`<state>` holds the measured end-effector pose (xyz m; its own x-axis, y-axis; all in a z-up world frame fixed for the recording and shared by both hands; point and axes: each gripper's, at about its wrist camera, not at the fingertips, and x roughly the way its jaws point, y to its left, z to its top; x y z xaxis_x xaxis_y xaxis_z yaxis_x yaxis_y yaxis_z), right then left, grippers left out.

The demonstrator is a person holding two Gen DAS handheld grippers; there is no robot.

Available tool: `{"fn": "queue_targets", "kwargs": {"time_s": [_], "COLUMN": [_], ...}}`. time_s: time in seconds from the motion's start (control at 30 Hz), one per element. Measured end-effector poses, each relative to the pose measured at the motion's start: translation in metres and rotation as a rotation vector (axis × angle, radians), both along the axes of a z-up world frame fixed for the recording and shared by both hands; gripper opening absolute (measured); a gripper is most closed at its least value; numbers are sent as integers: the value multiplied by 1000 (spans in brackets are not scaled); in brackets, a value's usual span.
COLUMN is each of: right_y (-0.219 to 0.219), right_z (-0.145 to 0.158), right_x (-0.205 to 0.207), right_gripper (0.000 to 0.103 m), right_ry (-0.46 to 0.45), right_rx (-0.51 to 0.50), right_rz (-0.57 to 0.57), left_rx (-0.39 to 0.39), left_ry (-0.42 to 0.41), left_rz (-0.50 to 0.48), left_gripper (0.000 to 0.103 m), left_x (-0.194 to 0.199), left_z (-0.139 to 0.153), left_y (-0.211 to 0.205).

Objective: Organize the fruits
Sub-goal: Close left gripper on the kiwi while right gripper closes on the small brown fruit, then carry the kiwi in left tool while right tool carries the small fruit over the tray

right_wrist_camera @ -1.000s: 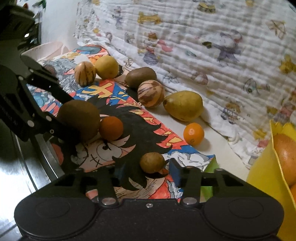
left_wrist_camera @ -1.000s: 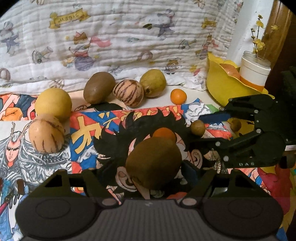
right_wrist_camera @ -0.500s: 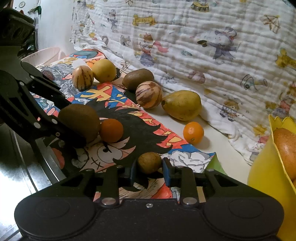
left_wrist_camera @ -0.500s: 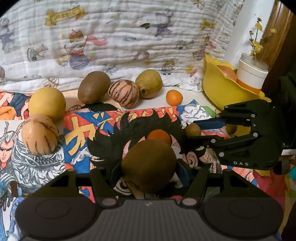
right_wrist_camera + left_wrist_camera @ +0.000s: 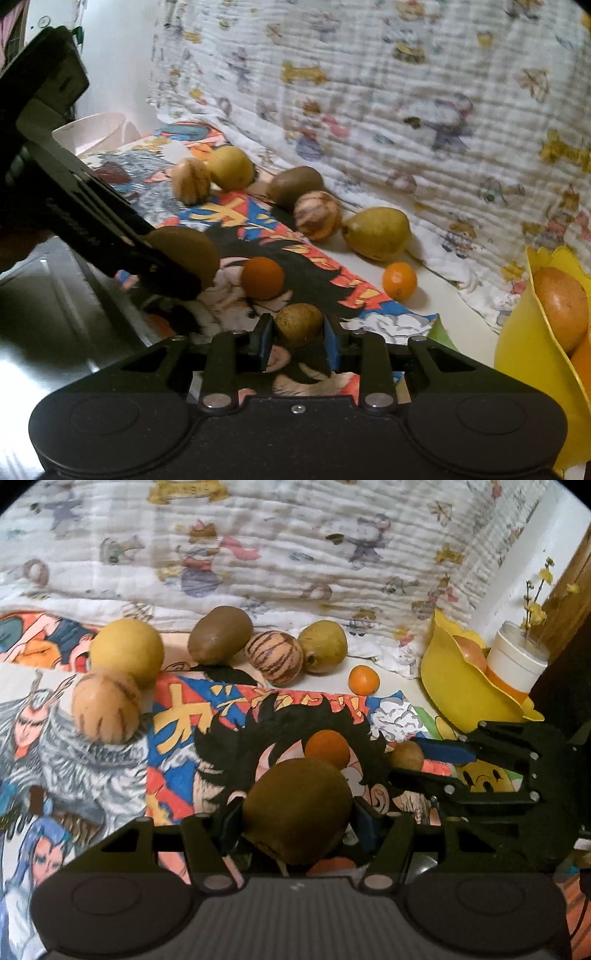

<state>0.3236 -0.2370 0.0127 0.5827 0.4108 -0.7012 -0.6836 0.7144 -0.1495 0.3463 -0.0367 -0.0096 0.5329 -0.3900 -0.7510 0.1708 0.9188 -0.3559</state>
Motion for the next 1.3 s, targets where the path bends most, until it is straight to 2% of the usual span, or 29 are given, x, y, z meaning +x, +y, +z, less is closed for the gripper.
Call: {"fn": "queue_targets", "kwargs": {"time_s": [0.13, 0.3, 0.47, 0.67, 0.93, 1.1, 1.3], "right_y": [11, 27, 46, 66, 86, 93, 99], "right_z": [8, 17, 19, 20, 15, 7, 4], "right_x": [-17, -47, -80, -122, -159, -171, -184], "right_gripper": [31, 31, 31, 31, 31, 31, 31], "right_ry": [20, 42, 102, 128, 183, 228, 226], "right_rx": [6, 31, 70, 93, 120, 158, 156], "right_rz": [27, 72, 148, 236, 308, 314, 340], "left_rx": [-31, -47, -47, -63, -30, -4, 36], "left_ry": [8, -26, -57, -72, -86, -79, -83], "left_rz": [42, 65, 127, 203, 242, 243, 237], "left_gripper": [65, 65, 65, 65, 65, 65, 65], "left_x": [-17, -47, -91, -147, -204, -227, -239], "left_z": [4, 17, 28, 32, 32, 24, 18], "left_y": [11, 25, 44, 74, 92, 92, 89]}}
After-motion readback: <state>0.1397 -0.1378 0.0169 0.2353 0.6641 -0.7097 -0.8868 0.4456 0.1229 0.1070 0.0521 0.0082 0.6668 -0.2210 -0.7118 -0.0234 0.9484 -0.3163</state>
